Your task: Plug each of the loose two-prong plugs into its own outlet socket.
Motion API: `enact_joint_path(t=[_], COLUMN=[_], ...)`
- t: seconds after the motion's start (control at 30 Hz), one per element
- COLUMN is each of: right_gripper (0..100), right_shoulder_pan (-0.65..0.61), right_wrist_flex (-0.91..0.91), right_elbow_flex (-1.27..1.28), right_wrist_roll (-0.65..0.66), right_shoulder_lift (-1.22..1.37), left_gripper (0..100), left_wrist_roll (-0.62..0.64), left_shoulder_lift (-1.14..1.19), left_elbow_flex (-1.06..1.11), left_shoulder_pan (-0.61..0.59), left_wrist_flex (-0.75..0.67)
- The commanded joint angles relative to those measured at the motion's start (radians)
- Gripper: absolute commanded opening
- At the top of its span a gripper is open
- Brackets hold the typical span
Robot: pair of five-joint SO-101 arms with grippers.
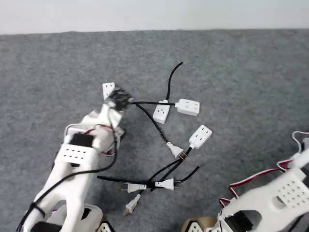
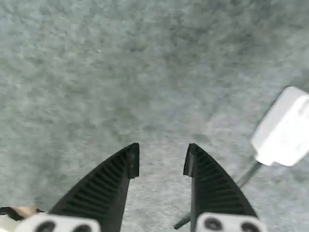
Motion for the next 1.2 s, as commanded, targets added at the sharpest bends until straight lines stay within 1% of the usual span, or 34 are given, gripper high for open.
enact_joint_path(t=[0.0, 0.1, 0.17, 0.3, 0.4, 0.53, 0.67, 0.8, 1.03, 1.1, 1.17], right_gripper=[14.0, 14.0, 14.0, 13.7, 13.6, 13.6, 13.6, 13.6, 13.9, 13.9, 13.9], right_shoulder_pan=[-0.047, -0.082, -0.107, -0.156, -0.208, -0.306, -0.394, -0.397, -0.400, -0.400, -0.400], right_wrist_flex=[0.027, -0.002, -0.030, -0.084, -0.139, -0.274, -0.407, -0.421, -0.433, -0.432, -0.430], right_elbow_flex=[0.031, 0.094, 0.127, 0.178, 0.250, 0.402, 0.514, 0.537, 0.552, 0.554, 0.554], right_wrist_roll=[-0.038, -0.057, -0.080, -0.149, -0.213, -0.292, -0.350, -0.353, -0.351, -0.350, -0.338], right_shoulder_lift=[-0.013, -0.013, -0.015, -0.015, -0.015, -0.015, -0.018, -0.054, -0.064, -0.064, -0.064], left_gripper=[20, 20, 20, 20, 20, 20, 20, 20, 20, 20, 20], left_wrist_roll=[0.163, 0.278, 0.302, 0.296, 0.298, 0.298, 0.298, 0.299, 0.298, 0.298, 0.298], left_shoulder_lift=[-0.018, 0.101, 0.193, 0.339, 0.436, 0.586, 0.732, 0.850, 0.954, 0.988, 1.025], left_elbow_flex=[-0.189, -0.317, -0.381, -0.470, -0.519, -0.591, -0.710, -0.811, -0.978, -1.040, -1.107], left_shoulder_pan=[0.127, 0.153, 0.172, 0.233, 0.276, 0.315, 0.318, 0.296, 0.308, 0.301, 0.296], left_wrist_flex=[0.040, 0.068, 0.080, 0.068, -0.002, -0.083, -0.080, -0.078, 0.057, 0.127, 0.229])
